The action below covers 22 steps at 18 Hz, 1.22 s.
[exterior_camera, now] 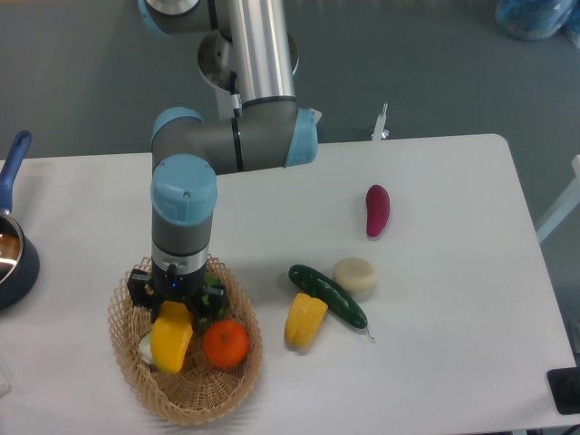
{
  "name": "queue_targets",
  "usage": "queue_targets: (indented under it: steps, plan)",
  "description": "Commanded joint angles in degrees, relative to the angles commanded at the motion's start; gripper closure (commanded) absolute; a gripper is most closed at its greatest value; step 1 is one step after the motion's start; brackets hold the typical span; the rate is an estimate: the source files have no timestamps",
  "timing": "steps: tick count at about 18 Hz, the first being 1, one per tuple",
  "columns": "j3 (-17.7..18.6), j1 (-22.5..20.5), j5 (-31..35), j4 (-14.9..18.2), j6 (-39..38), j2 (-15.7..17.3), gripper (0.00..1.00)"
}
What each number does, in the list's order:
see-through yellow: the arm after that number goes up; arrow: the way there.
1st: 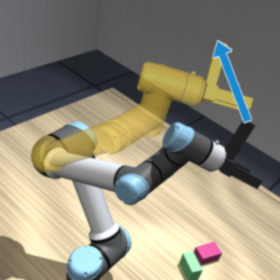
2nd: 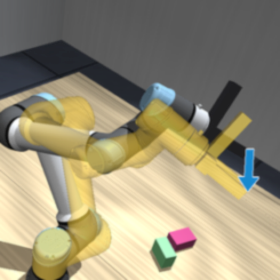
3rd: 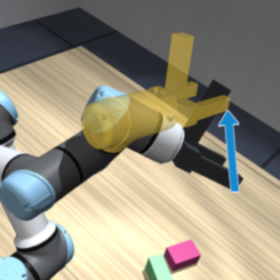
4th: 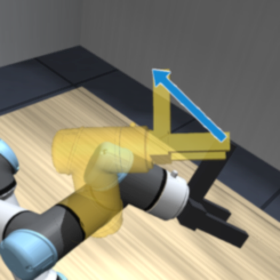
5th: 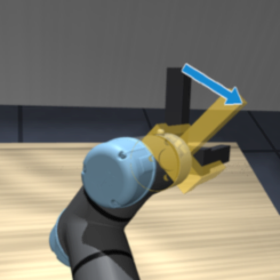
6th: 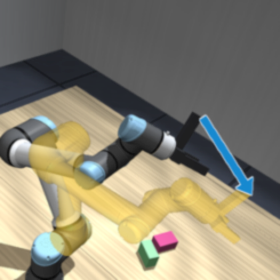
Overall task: Place the mango in the basket
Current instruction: 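Lower the mango into the basket beside the orange and release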
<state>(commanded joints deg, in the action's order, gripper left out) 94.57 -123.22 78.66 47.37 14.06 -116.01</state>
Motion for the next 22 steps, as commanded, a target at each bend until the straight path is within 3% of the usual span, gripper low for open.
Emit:
queue_targets:
  steps: [12,13,14,17,20,22]
  plan:
    - [0.26,0.09,0.00,0.00,-5.27,-0.79,0.54]
    - [0.26,0.09,-0.09,0.09,-5.19,-0.79,0.50]
    - [0.26,0.00,0.00,0.09,-4.84,-0.79,0.34]
    - [0.00,0.00,0.00,0.00,-4.57,-0.88,0.25]
    - [-0.35,0.00,1.67,0.00,-4.40,-1.32,0.05]
    - [-0.35,0.00,2.20,0.00,-4.40,-1.32,0.04]
